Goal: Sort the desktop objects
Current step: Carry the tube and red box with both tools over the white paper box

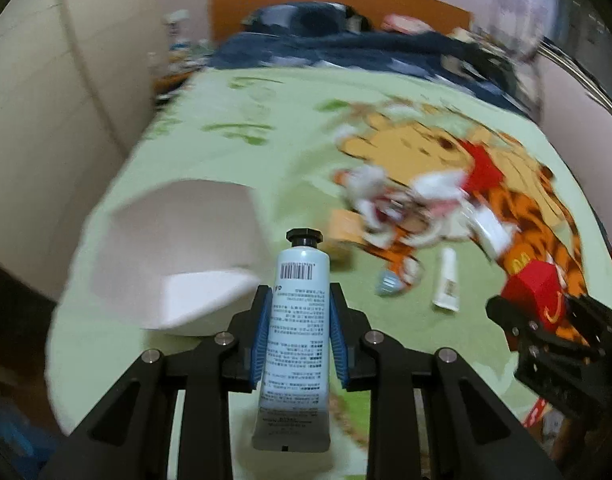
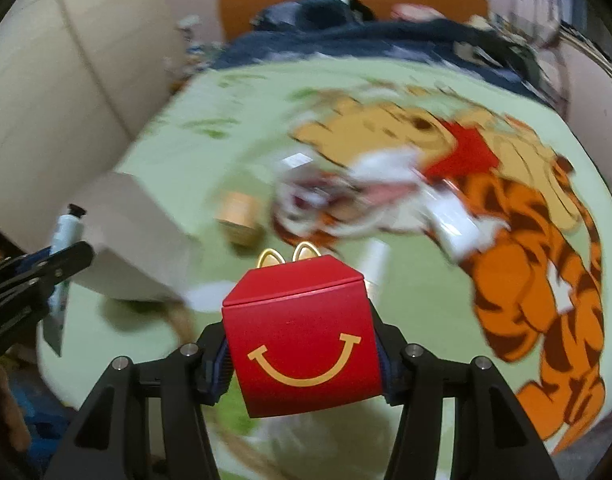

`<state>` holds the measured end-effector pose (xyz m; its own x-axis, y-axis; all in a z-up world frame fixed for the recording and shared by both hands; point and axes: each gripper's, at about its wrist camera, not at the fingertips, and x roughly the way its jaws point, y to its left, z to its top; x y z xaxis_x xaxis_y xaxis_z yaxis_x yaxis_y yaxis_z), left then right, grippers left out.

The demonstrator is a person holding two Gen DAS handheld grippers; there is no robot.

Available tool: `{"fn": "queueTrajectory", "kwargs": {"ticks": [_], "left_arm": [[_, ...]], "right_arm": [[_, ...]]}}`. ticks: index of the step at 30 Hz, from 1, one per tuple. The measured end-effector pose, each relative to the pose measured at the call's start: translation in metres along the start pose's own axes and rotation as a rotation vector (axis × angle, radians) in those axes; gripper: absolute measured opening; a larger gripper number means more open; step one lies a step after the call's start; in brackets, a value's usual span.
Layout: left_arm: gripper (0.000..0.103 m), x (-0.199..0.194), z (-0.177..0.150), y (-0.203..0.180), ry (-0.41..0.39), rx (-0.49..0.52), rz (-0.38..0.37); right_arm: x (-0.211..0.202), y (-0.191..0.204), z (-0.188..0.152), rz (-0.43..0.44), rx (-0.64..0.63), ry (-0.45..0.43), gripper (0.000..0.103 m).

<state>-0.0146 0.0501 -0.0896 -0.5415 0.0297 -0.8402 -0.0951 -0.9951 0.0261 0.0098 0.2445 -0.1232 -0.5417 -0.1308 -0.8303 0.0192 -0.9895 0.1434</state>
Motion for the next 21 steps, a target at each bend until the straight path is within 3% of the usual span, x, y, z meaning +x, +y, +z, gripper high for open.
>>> {"fn": "queueTrajectory", "kwargs": {"ticks": [5,10,15,21], "left_arm": [[0.028,-0.015,0.026,0.074,-0.003,-0.111,0.095],[0.028,-0.021,0.041,0.13,-0.016,-0.149,0.144],[0.028,-0.016,0.04,0.156,0.014,-0.173,0.128],[0.028,-0.013,0.039,0.164,0.023,-0.147,0.121]], "right_arm": [[-0.007,0.087,0.04,0.09,-0.091,-0.046,0.056],[-0.006,0.157,0.068,0.126,-0.166,-0.077,0.056],[0.002,0.196,0.076,0.128,-0.2,-0.058,0.056],[0.009,0.214,0.075,0.117,-0.229,-0.034,0.056]]}}
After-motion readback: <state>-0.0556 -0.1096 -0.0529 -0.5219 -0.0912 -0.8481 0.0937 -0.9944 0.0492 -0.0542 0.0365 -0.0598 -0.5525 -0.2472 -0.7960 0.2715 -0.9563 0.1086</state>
